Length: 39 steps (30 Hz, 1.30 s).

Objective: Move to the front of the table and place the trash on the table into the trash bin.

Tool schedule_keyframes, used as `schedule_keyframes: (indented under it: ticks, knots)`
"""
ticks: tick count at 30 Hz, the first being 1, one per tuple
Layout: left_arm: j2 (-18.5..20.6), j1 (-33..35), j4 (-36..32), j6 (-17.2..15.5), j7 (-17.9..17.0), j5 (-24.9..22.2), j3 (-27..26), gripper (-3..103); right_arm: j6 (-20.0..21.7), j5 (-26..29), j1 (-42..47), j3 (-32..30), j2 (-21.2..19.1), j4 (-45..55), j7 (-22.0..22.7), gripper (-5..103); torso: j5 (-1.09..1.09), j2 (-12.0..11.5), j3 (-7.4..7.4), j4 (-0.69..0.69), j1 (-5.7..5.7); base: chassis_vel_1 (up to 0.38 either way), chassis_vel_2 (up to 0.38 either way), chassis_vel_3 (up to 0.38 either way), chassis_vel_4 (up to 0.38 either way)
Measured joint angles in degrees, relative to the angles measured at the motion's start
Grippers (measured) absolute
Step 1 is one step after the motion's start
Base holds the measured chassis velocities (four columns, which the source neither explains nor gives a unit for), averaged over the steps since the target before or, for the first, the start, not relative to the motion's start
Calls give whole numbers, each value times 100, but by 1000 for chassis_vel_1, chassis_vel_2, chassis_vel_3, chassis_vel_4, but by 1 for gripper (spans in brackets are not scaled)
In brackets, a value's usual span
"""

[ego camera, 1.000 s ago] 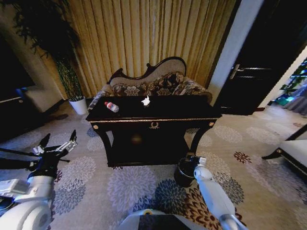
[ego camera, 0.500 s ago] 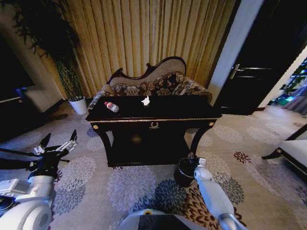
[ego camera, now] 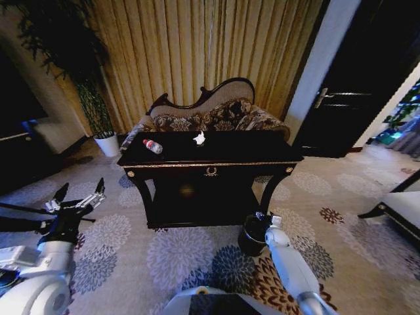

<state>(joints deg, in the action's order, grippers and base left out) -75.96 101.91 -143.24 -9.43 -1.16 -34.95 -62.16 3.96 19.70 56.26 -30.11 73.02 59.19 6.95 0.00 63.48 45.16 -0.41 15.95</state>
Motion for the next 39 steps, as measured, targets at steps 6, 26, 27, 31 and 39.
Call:
schedule_keyframes:
  ticks: [6,26,27,31,39]
  knots:
    - [-1,5,0,1,1,2,1,100,0,6,26,-18,-15,16,5,99,0,0,0,0,0,0,0,0,0]
    - [-11,-1,0,3,1,0,-3,100,15,58,116,-49,-31,158,10,100,0,0,0,0,0,0,0,0,0]
    - [-11,-1,0,3,1,0,-3,100,15,58,116,-49,-31,158,10,100,0,0,0,0,0,0,0,0,0]
    - [0,-4,0,4,2,-6,-11,100,16,44,124,-58,-53,188,10,100,0,0,0,0,0,0,0,0,0]
    - [-4,-16,1,10,1,-11,-9,100,39,125,542,-32,-129,778,-18,100,0,0,0,-1,0,0,0,0,0]
